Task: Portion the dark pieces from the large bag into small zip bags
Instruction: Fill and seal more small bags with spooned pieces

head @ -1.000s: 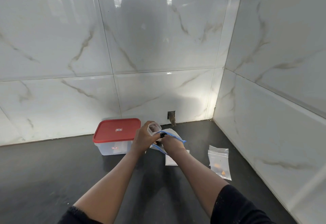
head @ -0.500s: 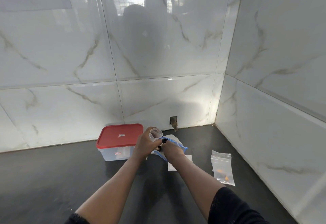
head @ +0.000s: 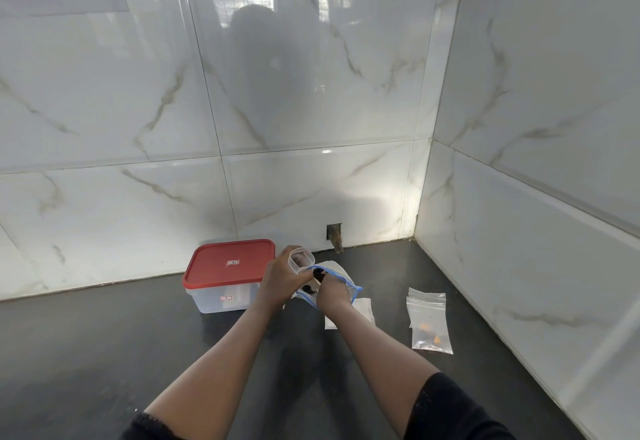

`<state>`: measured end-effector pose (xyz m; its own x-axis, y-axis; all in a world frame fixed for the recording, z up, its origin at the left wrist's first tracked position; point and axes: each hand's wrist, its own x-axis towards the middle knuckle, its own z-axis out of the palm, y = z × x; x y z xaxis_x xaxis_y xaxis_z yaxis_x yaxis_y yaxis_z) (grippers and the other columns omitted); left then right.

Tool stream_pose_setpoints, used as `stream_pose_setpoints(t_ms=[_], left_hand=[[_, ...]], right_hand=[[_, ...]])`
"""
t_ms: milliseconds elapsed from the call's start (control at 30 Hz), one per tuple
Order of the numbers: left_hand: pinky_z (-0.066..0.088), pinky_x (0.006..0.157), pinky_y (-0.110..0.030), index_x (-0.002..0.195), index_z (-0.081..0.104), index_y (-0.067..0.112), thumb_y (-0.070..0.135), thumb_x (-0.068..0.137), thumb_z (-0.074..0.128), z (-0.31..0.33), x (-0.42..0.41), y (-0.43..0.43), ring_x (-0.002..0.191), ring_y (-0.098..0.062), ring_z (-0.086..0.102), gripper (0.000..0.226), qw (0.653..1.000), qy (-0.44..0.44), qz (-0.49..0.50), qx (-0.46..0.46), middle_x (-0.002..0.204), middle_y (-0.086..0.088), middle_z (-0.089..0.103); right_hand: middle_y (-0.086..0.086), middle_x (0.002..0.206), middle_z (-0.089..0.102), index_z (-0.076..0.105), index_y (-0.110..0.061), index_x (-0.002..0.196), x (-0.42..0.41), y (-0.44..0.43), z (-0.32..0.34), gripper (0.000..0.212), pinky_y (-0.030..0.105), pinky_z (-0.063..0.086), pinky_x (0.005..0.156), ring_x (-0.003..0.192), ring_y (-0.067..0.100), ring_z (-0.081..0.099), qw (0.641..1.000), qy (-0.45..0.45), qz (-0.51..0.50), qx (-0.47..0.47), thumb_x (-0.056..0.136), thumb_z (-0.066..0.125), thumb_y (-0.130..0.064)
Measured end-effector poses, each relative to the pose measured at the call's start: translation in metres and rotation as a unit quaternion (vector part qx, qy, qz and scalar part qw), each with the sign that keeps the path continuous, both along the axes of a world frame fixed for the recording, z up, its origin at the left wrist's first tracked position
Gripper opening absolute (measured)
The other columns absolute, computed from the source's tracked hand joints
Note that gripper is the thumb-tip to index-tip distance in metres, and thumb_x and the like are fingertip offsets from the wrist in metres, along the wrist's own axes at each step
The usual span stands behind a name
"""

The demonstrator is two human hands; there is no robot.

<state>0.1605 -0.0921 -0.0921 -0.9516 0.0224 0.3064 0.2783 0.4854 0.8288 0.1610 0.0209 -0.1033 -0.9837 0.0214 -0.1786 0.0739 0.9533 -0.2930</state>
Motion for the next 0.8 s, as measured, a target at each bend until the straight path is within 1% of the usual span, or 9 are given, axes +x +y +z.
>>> stream_pose_setpoints(t_ms=[267, 467, 500, 567, 600, 633, 700, 767, 800], left_hand=[[0.048, 0.076, -0.022, 0.101, 0.064, 0.017, 0.041, 0.061, 0.071, -0.004, -0.002, -0.011, 0.085, -0.01, 0.063, 0.047, 1.0, -0.007, 0.004, 0.002, 0.087, 0.006, 0.068], [0.046, 0.071, -0.013, 0.096, 0.063, 0.022, 0.031, 0.063, 0.071, -0.001, 0.003, -0.016, 0.081, 0.001, 0.062, 0.035, 1.0, -0.004, 0.007, 0.01, 0.085, 0.012, 0.067], [0.045, 0.071, -0.012, 0.096, 0.062, 0.024, 0.028, 0.064, 0.073, -0.002, 0.003, -0.017, 0.08, 0.002, 0.061, 0.034, 1.0, -0.004, 0.007, 0.009, 0.085, 0.012, 0.067], [0.045, 0.07, -0.009, 0.095, 0.061, 0.025, 0.02, 0.069, 0.078, -0.003, 0.004, -0.019, 0.08, 0.005, 0.06, 0.031, 1.0, -0.005, 0.005, 0.009, 0.085, 0.013, 0.066], [0.045, 0.069, -0.008, 0.095, 0.061, 0.024, 0.018, 0.07, 0.078, -0.003, 0.004, -0.02, 0.08, 0.005, 0.06, 0.031, 1.0, -0.006, 0.004, 0.008, 0.085, 0.013, 0.066], [0.044, 0.07, -0.008, 0.096, 0.062, 0.024, 0.02, 0.069, 0.077, -0.004, 0.005, -0.02, 0.081, 0.003, 0.061, 0.032, 1.0, -0.007, 0.004, 0.006, 0.086, 0.013, 0.066], [0.044, 0.07, -0.009, 0.099, 0.062, 0.023, 0.025, 0.064, 0.073, -0.004, 0.005, -0.021, 0.084, 0.0, 0.062, 0.036, 1.0, -0.007, 0.004, 0.001, 0.088, 0.014, 0.066], [0.045, 0.07, -0.008, 0.098, 0.062, 0.023, 0.021, 0.065, 0.074, -0.005, 0.004, -0.022, 0.083, -0.001, 0.062, 0.035, 1.0, -0.006, 0.003, -0.003, 0.087, 0.013, 0.067], [0.045, 0.071, -0.009, 0.097, 0.063, 0.022, 0.016, 0.067, 0.076, -0.005, 0.004, -0.023, 0.082, -0.002, 0.062, 0.034, 1.0, -0.005, 0.004, -0.004, 0.087, 0.012, 0.067]], right_hand=[[0.011, 0.142, 0.045, 0.041, -0.003, 0.138, -0.005, -0.003, 0.007, 0.041, 0.03, 0.035, 0.108, 0.132, 0.023, 0.043, 0.998, -0.045, -0.027, -0.032, 0.099, 0.041, -0.015], [0.011, 0.137, 0.049, 0.044, -0.003, 0.136, -0.007, -0.008, 0.015, 0.042, 0.027, 0.039, 0.104, 0.126, 0.023, 0.048, 0.992, -0.087, -0.009, -0.092, 0.097, 0.047, -0.018], [0.011, 0.133, 0.05, 0.042, -0.003, 0.137, -0.006, -0.008, 0.016, 0.044, 0.02, 0.042, 0.099, 0.118, 0.02, 0.053, 0.988, -0.092, -0.013, -0.127, 0.097, 0.047, -0.018], [0.011, 0.11, 0.049, 0.042, 0.0, 0.138, -0.008, -0.01, 0.013, 0.041, -0.002, 0.044, 0.059, 0.077, 0.006, 0.053, 0.966, -0.113, -0.029, -0.231, 0.099, 0.041, -0.012], [0.008, 0.1, 0.045, 0.042, 0.002, 0.138, -0.007, -0.011, 0.011, 0.04, -0.001, 0.039, 0.041, 0.061, 0.003, 0.043, 0.953, -0.125, -0.045, -0.273, 0.099, 0.038, -0.009], [0.007, 0.094, 0.045, 0.042, 0.003, 0.137, -0.005, -0.012, 0.011, 0.04, 0.001, 0.037, 0.036, 0.056, 0.003, 0.038, 0.941, -0.134, -0.063, -0.305, 0.1, 0.036, -0.009], [0.009, 0.097, 0.05, 0.042, 0.003, 0.138, -0.005, -0.014, 0.01, 0.04, 0.003, 0.047, 0.057, 0.066, 0.011, 0.049, 0.919, -0.147, -0.087, -0.354, 0.1, 0.035, -0.01], [0.015, 0.123, 0.056, 0.041, 0.003, 0.138, -0.004, -0.016, 0.008, 0.04, 0.018, 0.046, 0.092, 0.097, 0.019, 0.058, 0.902, -0.154, -0.101, -0.391, 0.1, 0.035, -0.009], [0.016, 0.134, 0.052, 0.041, 0.003, 0.138, -0.007, -0.019, 0.007, 0.04, 0.024, 0.044, 0.098, 0.108, 0.021, 0.057, 0.889, -0.154, -0.118, -0.415, 0.1, 0.036, -0.008]])
